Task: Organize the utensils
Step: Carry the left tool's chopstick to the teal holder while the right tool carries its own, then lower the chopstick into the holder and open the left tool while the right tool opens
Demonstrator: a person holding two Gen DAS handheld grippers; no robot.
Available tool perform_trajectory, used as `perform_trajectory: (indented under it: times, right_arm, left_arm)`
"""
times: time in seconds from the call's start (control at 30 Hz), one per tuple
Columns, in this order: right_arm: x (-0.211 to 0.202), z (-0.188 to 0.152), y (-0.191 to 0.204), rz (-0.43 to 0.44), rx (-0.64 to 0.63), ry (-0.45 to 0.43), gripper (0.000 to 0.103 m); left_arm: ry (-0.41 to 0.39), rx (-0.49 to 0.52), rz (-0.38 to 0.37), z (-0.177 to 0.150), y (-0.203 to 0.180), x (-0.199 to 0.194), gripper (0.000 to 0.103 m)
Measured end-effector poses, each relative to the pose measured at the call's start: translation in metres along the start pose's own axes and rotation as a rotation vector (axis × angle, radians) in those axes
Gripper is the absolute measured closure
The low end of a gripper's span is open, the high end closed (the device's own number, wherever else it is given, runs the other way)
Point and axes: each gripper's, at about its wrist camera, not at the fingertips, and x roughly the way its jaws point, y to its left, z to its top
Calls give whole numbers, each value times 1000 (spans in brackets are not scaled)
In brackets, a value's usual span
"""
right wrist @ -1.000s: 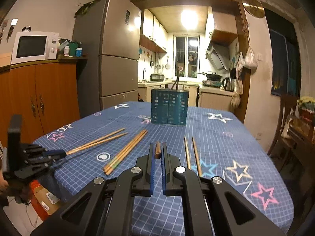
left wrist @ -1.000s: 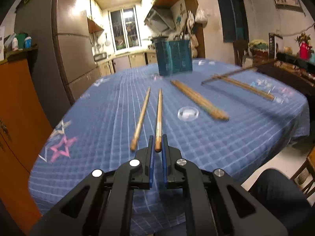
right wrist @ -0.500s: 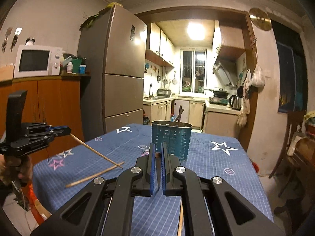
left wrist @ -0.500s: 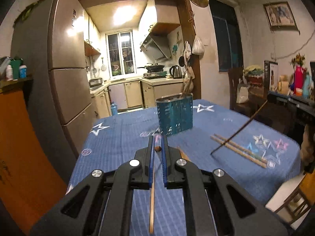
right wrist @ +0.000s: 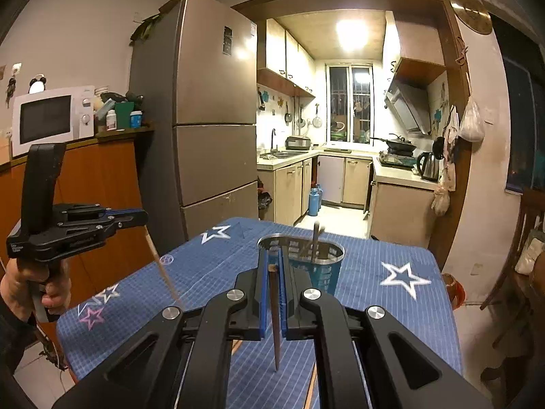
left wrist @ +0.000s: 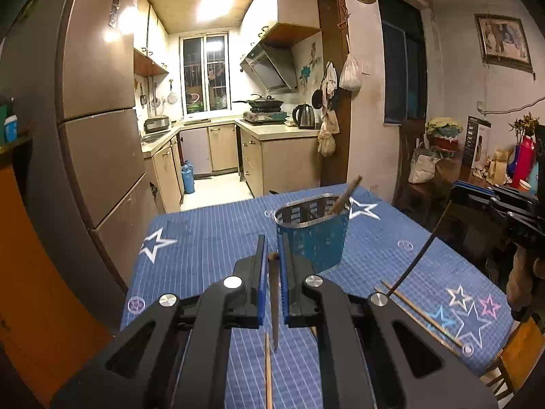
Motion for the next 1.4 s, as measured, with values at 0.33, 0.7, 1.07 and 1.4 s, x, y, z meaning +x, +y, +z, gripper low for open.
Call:
perform_trajectory:
  times: [0.33, 0.7, 1.07, 1.4]
  right_arm:
    - [16, 100, -26, -36, 4, -78, 96]
    - [50, 208, -73, -94, 31, -125, 96]
    - [119, 191, -95, -104, 61, -45, 96]
    - [166, 136, -95, -79, 98, 44, 96]
  left_arm:
    - [-44, -16, -20, 83, -2, 23, 98]
    - [-119, -69, -26, 171, -2, 52, 98]
    - [-85, -59, -37, 176, -13, 108, 98]
    - [8, -63, -32, 142, -13, 157, 98]
